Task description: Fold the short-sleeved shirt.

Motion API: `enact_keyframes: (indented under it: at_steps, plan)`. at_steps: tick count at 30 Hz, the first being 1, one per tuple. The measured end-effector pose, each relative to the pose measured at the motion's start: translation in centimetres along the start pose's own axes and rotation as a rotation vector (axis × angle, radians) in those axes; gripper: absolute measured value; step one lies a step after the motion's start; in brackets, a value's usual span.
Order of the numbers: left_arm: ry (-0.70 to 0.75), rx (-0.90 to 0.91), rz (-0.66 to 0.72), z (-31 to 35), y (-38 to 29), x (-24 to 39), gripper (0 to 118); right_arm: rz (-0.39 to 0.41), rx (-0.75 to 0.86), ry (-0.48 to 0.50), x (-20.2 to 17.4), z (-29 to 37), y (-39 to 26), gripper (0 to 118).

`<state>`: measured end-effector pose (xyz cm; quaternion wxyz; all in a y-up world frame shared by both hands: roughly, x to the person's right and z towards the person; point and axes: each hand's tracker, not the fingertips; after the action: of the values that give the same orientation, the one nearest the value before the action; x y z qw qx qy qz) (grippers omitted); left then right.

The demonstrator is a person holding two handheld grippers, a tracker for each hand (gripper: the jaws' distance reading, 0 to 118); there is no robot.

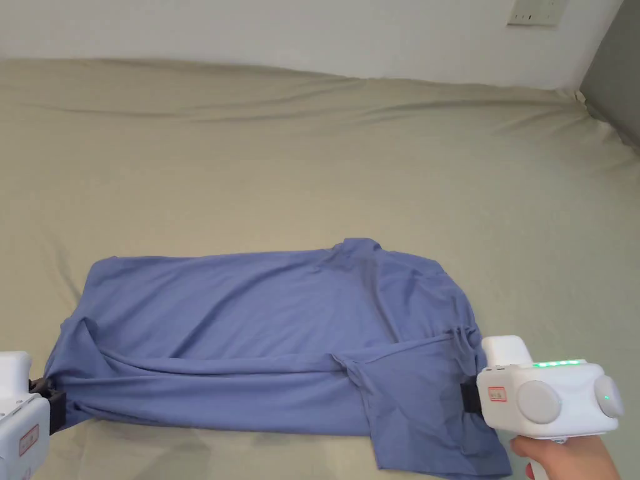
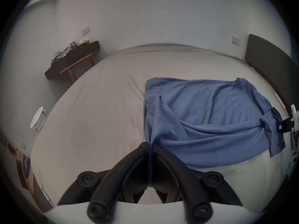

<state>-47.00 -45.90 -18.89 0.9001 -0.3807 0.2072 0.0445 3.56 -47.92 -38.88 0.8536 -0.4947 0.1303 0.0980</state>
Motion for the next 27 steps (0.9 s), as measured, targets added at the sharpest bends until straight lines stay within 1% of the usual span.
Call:
enact_keyframes:
  at_steps: [1, 3, 8, 11, 13, 15, 17, 19, 20, 24, 27]
  plan:
    - [-0.007, 0.012, 0.002, 0.9, 0.5, -0.2, 1, -0.033, 0.009, 0.024, 0.2, 1.2, -0.1, 9]
    - [-0.021, 0.027, -0.002, 2.2, 1.2, -0.5, 1, -0.065, 0.023, 0.054, 1.1, 3.3, -0.1, 9]
    - [-0.018, 0.044, -0.067, 5.7, 1.8, -1.1, 1, -0.088, 0.017, 0.087, 1.3, 8.7, -1.5, 9]
    - [-0.029, 0.004, -0.098, 7.5, 0.8, -2.2, 1, -0.117, -0.014, 0.094, 1.3, 11.2, -3.1, 9]
    - [-0.036, -0.043, -0.122, 8.0, -0.8, -2.8, 1, -0.135, -0.056, 0.117, 1.1, 12.2, -4.6, 9]
    - [-0.036, -0.101, -0.151, 8.2, -2.7, -3.0, 1, -0.145, -0.096, 0.122, 1.1, 12.4, -5.9, 9]
    - [-0.027, -0.154, -0.172, 7.7, -5.2, -3.2, 1, -0.131, -0.137, 0.105, 0.4, 12.0, -7.7, 9]
    - [-0.017, -0.217, -0.186, 7.1, -7.3, -3.2, 1, -0.132, -0.196, 0.094, 0.7, 10.5, -9.3, 9]
    - [-0.014, -0.245, -0.196, 6.8, -8.2, -3.2, 1, -0.156, -0.206, 0.106, 0.7, 10.0, -10.1, 9]
    - [-0.014, -0.313, -0.211, 4.6, -10.6, -3.9, 1, -0.145, -0.222, 0.093, 0.7, 7.6, -12.1, 9]
    - [-0.012, -0.335, -0.216, 3.4, -11.2, -3.7, 1, -0.155, -0.236, 0.088, 1.0, 5.7, -12.7, 9]
